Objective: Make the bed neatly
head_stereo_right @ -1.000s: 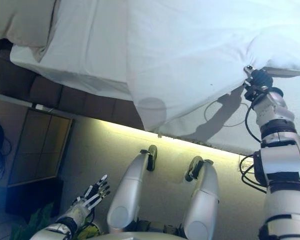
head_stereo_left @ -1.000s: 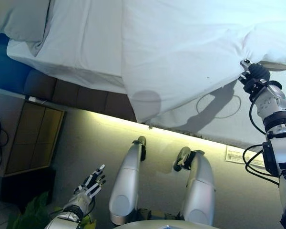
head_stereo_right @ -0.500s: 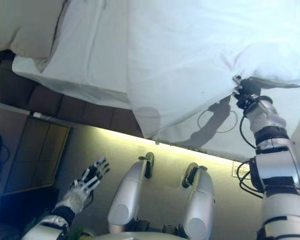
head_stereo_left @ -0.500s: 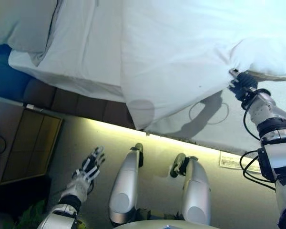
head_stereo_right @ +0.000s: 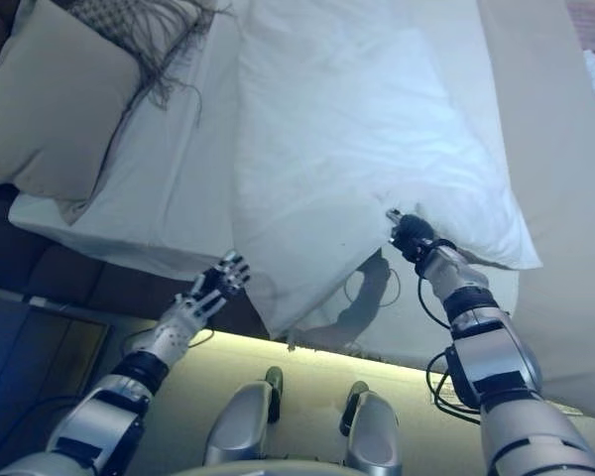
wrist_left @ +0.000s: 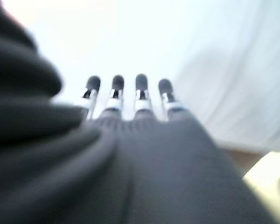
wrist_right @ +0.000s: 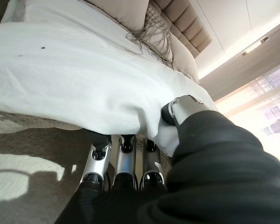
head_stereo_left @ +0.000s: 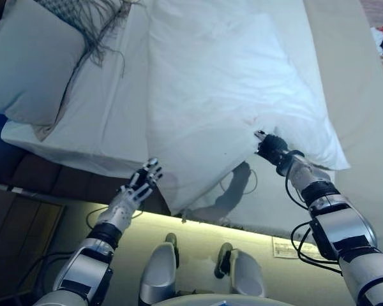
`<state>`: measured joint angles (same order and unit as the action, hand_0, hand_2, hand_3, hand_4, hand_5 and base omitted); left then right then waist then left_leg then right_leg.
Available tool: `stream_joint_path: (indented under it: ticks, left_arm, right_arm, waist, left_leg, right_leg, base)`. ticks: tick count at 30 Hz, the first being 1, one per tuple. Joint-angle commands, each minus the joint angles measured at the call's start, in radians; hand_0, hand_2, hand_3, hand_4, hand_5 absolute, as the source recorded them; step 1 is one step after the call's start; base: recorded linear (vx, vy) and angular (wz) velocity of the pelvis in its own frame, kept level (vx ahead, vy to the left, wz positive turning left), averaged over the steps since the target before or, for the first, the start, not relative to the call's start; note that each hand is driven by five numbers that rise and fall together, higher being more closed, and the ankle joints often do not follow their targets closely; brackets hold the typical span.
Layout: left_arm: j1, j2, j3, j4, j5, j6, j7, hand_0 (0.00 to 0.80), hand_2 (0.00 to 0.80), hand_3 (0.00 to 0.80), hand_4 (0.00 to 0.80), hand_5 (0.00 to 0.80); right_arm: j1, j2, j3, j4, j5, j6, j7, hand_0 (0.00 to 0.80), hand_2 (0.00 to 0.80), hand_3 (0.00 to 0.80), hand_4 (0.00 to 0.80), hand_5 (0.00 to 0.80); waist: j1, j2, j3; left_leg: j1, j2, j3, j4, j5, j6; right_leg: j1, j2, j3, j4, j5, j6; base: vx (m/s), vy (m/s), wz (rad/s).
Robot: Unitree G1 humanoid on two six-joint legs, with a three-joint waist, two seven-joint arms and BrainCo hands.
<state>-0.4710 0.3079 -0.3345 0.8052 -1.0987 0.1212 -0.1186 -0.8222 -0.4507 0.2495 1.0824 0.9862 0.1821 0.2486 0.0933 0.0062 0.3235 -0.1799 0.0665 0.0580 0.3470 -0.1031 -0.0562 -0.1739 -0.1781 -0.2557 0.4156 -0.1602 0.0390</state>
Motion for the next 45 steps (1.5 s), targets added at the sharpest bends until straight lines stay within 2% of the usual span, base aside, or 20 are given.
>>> stream_joint_path:
  ticks: [1, 5, 7, 10, 13, 17, 21, 26, 31, 35, 40, 45]
  left_arm:
    - [-0.076, -0.054, -0.055, 0.021, -0.135, 0.061, -0.075, 0.0, 0.0, 0.0, 0.0, 0.0]
    - [-0.123, -0.081, -0.074, 0.029, -0.292, 0.123, -0.082, 0.0, 0.0, 0.0, 0.0, 0.0]
    - [-0.154, -0.103, -0.069, 0.048, -0.394, 0.166, -0.055, 0.0, 0.0, 0.0, 0.0, 0.0]
    - [-0.15, -0.151, -0.055, 0.089, -0.479, 0.164, 0.006, 0.0, 0.0, 0.0, 0.0, 0.0]
    - [-0.122, -0.2, -0.036, 0.124, -0.563, 0.16, 0.059, 0.0, 0.0, 0.0, 0.0, 0.0]
    - [-0.099, -0.255, -0.026, 0.131, -0.698, 0.15, 0.107, 0.0, 0.0, 0.0, 0.0, 0.0]
    - [-0.102, -0.288, -0.05, 0.1, -0.803, 0.139, 0.157, 0.0, 0.0, 0.0, 0.0, 0.0]
    - [-0.108, -0.321, -0.096, 0.069, -0.831, 0.103, 0.248, 0.0, 0.0, 0.0, 0.0, 0.0]
    - [-0.093, -0.327, -0.123, 0.113, -0.831, 0.114, 0.353, 0.0, 0.0, 0.0, 0.0, 0.0]
    - [-0.08, -0.321, -0.121, 0.146, -0.851, 0.161, 0.281, 0.0, 0.0, 0.0, 0.0, 0.0]
    - [-0.094, -0.339, -0.14, 0.106, -0.873, 0.139, 0.126, 0.0, 0.0, 0.0, 0.0, 0.0]
    - [-0.119, -0.373, -0.14, 0.025, -0.873, 0.029, -0.048, 0.0, 0.0, 0.0, 0.0, 0.0]
  right_arm:
    - [-0.055, 0.026, 0.011, -0.127, 0.09, -0.09, -0.007, 0.8, 0.8, 0.8, 0.8, 0.8]
    - [-0.073, 0.065, 0.037, -0.184, 0.117, -0.135, -0.034, 0.8, 0.8, 0.8, 0.8, 0.8]
    - [-0.097, 0.082, 0.054, -0.203, 0.156, -0.166, -0.045, 0.8, 0.8, 0.8, 0.8, 0.8]
    - [-0.125, 0.107, 0.062, -0.208, 0.212, -0.189, -0.055, 0.8, 0.8, 0.8, 0.8, 0.8]
    - [-0.133, 0.131, 0.064, -0.217, 0.242, -0.201, -0.062, 0.8, 0.8, 0.8, 0.8, 0.8]
    - [-0.117, 0.172, 0.063, -0.246, 0.265, -0.231, -0.063, 0.8, 0.8, 0.8, 0.8, 0.8]
    - [-0.102, 0.195, 0.065, -0.293, 0.262, -0.256, -0.07, 0.8, 0.8, 0.8, 0.8, 0.8]
    - [-0.097, 0.205, 0.07, -0.325, 0.233, -0.261, -0.084, 0.8, 0.8, 0.8, 0.8, 0.8]
    - [-0.108, 0.191, 0.077, -0.354, 0.23, -0.256, -0.11, 0.8, 0.8, 0.8, 0.8, 0.8]
    - [-0.123, 0.186, 0.089, -0.358, 0.231, -0.257, -0.111, 0.8, 0.8, 0.8, 0.8, 0.8]
    - [-0.132, 0.178, 0.1, -0.348, 0.245, -0.252, -0.099, 0.8, 0.8, 0.8, 0.8, 0.8]
    - [-0.125, 0.179, 0.09, -0.33, 0.238, -0.245, -0.085, 0.8, 0.8, 0.8, 0.8, 0.8]
  waist:
    - [-0.017, -0.031, -0.056]
    - [-0.021, -0.069, -0.026]
    - [-0.019, -0.108, 0.002]
    - [-0.013, -0.152, 0.026]
    - [-0.009, -0.177, 0.04]
    - [-0.006, -0.196, 0.051]
    - [-0.007, -0.213, 0.06]
    - [-0.011, -0.218, 0.07]
    - [-0.016, -0.208, 0.088]
    - [-0.016, -0.205, 0.101]
    - [-0.02, -0.203, 0.11]
    - [-0.025, -0.198, 0.112]
  left_leg:
    - [0.004, 0.027, 0.025, -0.071, 0.073, -0.001]
    - [-0.037, 0.045, 0.028, -0.054, 0.074, -0.003]
    - [-0.07, 0.061, 0.022, -0.047, 0.074, -0.004]
    - [-0.09, 0.076, 0.013, -0.049, 0.072, -0.001]
    - [-0.096, 0.08, 0.005, -0.049, 0.069, 0.001]
    - [-0.093, 0.079, -0.005, -0.05, 0.067, -0.002]
    - [-0.104, 0.08, -0.014, -0.043, 0.064, -0.006]
    - [-0.107, 0.085, -0.014, -0.042, 0.066, -0.012]
    - [-0.115, 0.082, -0.018, -0.048, 0.074, -0.018]
    - [-0.114, 0.083, -0.018, -0.053, 0.078, -0.019]
    - [-0.112, 0.082, -0.019, -0.053, 0.076, -0.018]
    - [-0.108, 0.082, -0.021, -0.052, 0.072, -0.021]
  right_leg:
    - [0.026, -0.021, 0.036, -0.145, 0.132, 0.04]
    - [-0.008, 0.0, 0.041, -0.141, 0.144, 0.041]
    - [-0.032, 0.02, 0.04, -0.144, 0.154, 0.041]
    - [-0.04, 0.042, 0.035, -0.154, 0.161, 0.04]
    - [-0.033, 0.053, 0.033, -0.168, 0.164, 0.037]
    - [-0.01, 0.059, 0.031, -0.191, 0.165, 0.032]
    - [-0.007, 0.064, 0.026, -0.206, 0.173, 0.03]
    - [-0.005, 0.067, 0.015, -0.215, 0.177, 0.028]
    - [-0.018, 0.064, 0.013, -0.207, 0.174, 0.023]
    - [-0.022, 0.064, 0.016, -0.205, 0.172, 0.021]
    - [-0.026, 0.065, 0.014, -0.197, 0.17, 0.02]
    - [-0.026, 0.064, 0.008, -0.19, 0.166, 0.018]
  base:
    - [-0.026, -0.06, -0.04]
    - [-0.098, -0.191, -0.03]
    - [-0.185, -0.296, -0.05]
    - [-0.081, -0.269, -0.06]
    - [-0.007, -0.171, -0.05]
    - [0.02, -0.12, -0.05]
    - [0.003, -0.116, -0.02]
    - [-0.017, -0.048, -0.01]
    - [-0.033, -0.01, -0.01]
    - [-0.033, -0.006, 0.0]
    - [-0.006, 0.0, 0.0]
    - [0.0, 0.0, 0.0]
